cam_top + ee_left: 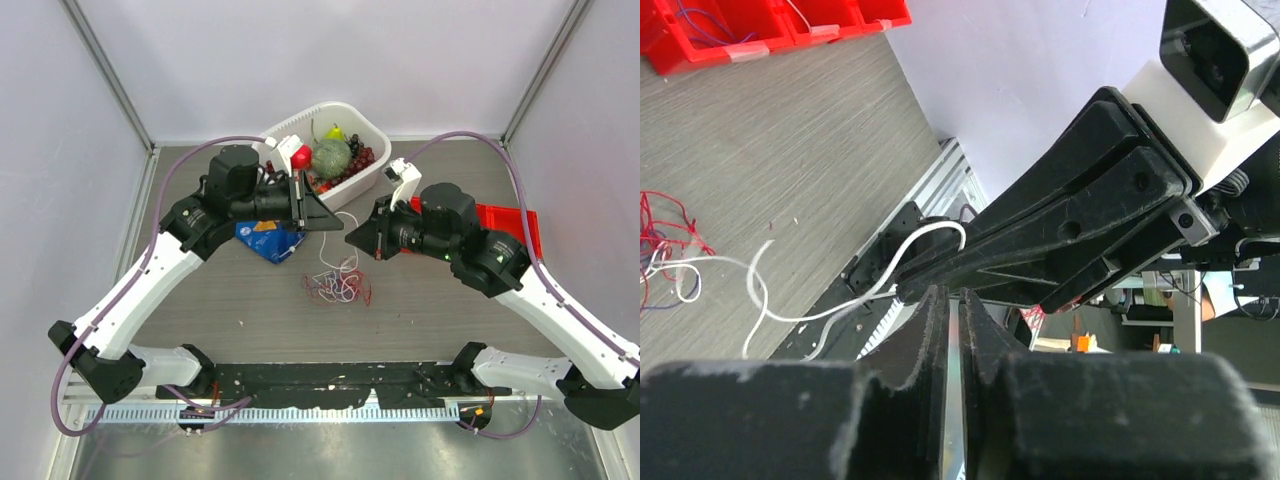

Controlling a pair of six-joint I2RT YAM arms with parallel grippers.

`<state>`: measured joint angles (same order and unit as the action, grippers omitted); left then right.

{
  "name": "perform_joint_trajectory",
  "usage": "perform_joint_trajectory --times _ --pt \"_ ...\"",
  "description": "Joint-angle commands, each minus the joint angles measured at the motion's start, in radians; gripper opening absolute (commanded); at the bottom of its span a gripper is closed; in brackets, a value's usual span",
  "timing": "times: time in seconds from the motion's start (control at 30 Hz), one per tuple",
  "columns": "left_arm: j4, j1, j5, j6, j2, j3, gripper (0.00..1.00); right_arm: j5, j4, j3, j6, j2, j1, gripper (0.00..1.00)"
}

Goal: Untangle the cables

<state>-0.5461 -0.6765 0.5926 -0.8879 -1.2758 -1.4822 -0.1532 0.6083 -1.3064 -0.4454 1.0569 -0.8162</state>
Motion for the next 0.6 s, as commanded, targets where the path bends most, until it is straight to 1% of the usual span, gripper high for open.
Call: perform_joint_trajectory --times 0.0,0.03,0.13,0.17,0.23,0.33,0.4,0.43,0.47,0.53,0.57 --pt "0.067 -0.003 0.023 -0.016 0.043 0.000 0.14 0.066 -0.090 0.027 -0.024 -0.032 0.002 0.01" --pt "0.075 -0.003 0.026 -0.017 0.046 -0.001 0.20 0.067 -0.082 0.029 -0.024 -0.035 0.002 0.01" --pt "0.103 -0.003 0.010 -0.013 0.065 -0.003 0.45 0.067 -0.076 0.021 -0.012 -0.047 0.002 0.01" --pt "0.109 -0.003 -0.013 -0.006 0.075 0.000 0.50 0.069 -0.074 0.018 -0.012 -0.058 0.002 0.01" --pt "0.132 -0.003 -0.048 0.010 0.099 0.011 0.56 0.070 -0.076 0.001 -0.009 -0.074 0.002 0.01" --pt "0.150 -0.003 -0.126 0.032 0.141 0.037 0.57 0.086 -0.065 -0.045 -0.016 -0.081 0.002 0.01" --pt "0.153 -0.003 -0.186 0.033 0.164 0.052 0.57 0.147 -0.015 -0.086 -0.022 -0.081 0.000 0.01" --pt "0.164 -0.005 -0.198 0.033 0.177 0.062 0.57 0.272 0.016 -0.106 -0.035 -0.080 0.002 0.01" --pt "0.176 -0.005 -0.206 0.032 0.187 0.069 0.57 0.334 0.075 -0.141 -0.041 -0.075 0.002 0.01" --pt "0.196 -0.003 -0.221 0.021 0.197 0.085 0.61 0.626 0.151 -0.186 -0.061 -0.080 0.000 0.01" --pt "0.201 -0.003 -0.229 0.017 0.202 0.092 0.63 0.688 0.169 -0.198 -0.068 -0.086 0.002 0.01"
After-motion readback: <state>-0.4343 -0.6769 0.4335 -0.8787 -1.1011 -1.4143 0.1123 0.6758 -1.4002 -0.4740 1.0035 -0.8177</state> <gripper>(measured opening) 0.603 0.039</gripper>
